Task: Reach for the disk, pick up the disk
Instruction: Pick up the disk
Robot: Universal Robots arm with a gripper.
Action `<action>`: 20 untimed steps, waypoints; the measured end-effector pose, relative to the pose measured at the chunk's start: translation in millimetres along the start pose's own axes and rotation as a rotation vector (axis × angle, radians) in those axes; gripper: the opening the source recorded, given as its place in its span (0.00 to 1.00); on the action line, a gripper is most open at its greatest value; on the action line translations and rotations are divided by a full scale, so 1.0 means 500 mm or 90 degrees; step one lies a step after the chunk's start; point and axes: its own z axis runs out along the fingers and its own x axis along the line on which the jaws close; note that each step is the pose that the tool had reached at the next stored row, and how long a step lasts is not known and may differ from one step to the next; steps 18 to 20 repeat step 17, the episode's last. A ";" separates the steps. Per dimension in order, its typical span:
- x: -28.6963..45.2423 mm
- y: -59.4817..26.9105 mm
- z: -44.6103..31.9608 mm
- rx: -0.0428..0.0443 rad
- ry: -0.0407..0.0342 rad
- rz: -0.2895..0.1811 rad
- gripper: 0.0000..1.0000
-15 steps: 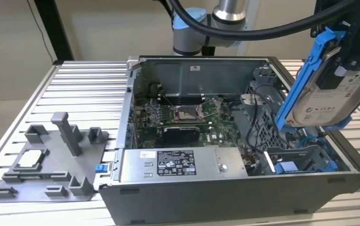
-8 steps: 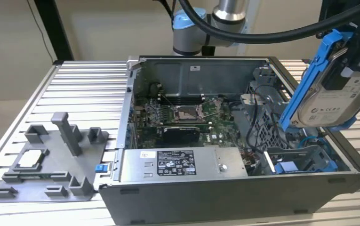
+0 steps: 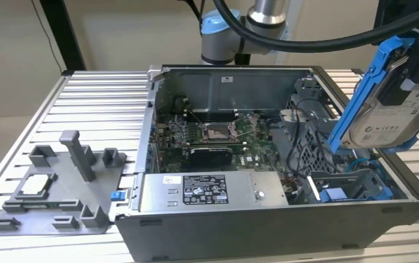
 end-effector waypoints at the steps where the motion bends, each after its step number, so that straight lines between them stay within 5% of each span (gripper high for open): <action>1: 0.002 -0.001 0.000 0.0000 0.0000 0.000 0.00; 7: 0.019 -0.002 0.000 0.0002 0.0000 0.004 0.00; 20: 0.019 -0.002 0.000 0.0002 0.0001 0.005 0.00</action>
